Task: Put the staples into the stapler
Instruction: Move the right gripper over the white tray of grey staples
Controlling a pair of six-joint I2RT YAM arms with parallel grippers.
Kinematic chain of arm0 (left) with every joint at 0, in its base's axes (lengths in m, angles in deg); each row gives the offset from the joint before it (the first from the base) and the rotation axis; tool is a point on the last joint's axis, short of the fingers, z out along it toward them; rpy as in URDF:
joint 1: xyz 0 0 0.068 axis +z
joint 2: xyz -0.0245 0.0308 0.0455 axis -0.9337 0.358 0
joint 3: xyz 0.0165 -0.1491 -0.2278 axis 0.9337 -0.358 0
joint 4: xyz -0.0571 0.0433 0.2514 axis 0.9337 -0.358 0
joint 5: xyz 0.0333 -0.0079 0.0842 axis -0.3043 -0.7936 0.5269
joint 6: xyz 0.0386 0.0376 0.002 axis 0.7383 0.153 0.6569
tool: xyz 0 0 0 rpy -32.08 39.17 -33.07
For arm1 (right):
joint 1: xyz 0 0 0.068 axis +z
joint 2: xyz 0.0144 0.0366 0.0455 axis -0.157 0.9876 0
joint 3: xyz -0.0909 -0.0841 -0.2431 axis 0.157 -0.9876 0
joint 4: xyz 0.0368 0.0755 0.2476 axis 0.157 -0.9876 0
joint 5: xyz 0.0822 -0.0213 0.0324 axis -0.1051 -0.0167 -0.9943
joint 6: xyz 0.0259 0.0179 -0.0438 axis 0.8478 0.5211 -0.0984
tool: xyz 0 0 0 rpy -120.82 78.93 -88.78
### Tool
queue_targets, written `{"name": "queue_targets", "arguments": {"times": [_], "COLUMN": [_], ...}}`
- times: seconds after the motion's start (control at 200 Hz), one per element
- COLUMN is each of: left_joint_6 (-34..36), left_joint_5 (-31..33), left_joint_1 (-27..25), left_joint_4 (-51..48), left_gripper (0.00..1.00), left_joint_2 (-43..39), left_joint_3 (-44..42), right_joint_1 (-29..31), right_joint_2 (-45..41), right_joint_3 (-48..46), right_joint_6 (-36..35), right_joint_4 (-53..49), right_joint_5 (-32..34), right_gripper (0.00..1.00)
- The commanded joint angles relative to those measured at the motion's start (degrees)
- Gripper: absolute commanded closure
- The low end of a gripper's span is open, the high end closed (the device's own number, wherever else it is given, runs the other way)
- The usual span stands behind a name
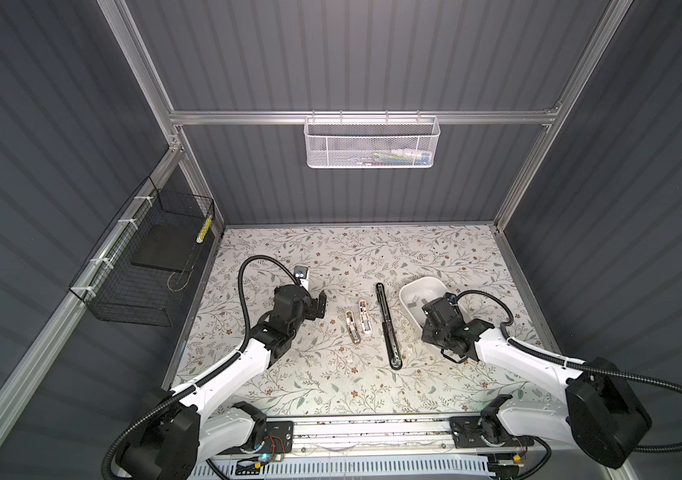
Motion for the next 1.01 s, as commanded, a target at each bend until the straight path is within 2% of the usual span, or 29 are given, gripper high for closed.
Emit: {"name": "queue_targets", "arguments": {"times": [0.0,0.28,0.485,0.61,0.795,0.85,0.92,1.0], "left_joint_6": [0.54,-0.87,-1.71,-1.77,-1.77,-1.72,-1.52,-1.25], "left_joint_5": [-0.37,-2.85,-3.69,-4.28,-4.57,-4.59,-4.59,-4.28], "left_joint_1": [0.10,0.07,0.07,0.07,0.14,0.07,0.07,0.08], "left_joint_4": [0.25,0.23,0.32,0.33,0.32,0.32,0.40,0.65], "left_gripper": [0.01,0.01,0.01,0.01,0.01,0.01,0.01,0.01], "left_joint_2": [-1.73,-5.82,-7.42,-7.33,-7.11,-7.02,-6.94,-6.83], "left_joint_3": [0.37,-1.21,-1.80,-1.73,-1.50,-1.48,-1.41,-1.60], "right_joint_1": [1.16,6.28,6.84,6.87,3.62,1.28,-1.03,-3.51], "right_joint_2": [-2.68,-8.29,-7.34,-4.18,-2.95,-2.93,-2.58,-0.94], "right_joint_3": [-1.63,-3.99,-3.80,-1.29,5.54,7.40,9.00,10.61], "right_joint_6": [2.24,4.97,4.89,2.80,-3.22,-5.58,-8.12,-11.51], "right_joint_4": [1.61,3.99,6.01,6.57,1.61,0.88,0.94,2.19], "right_joint_5": [-2.80,-2.95,-2.73,-2.10,3.95,5.16,7.16,6.58], "right_gripper": [0.99,0.98,0.96,0.93,0.87,0.83,0.72,0.64]}}
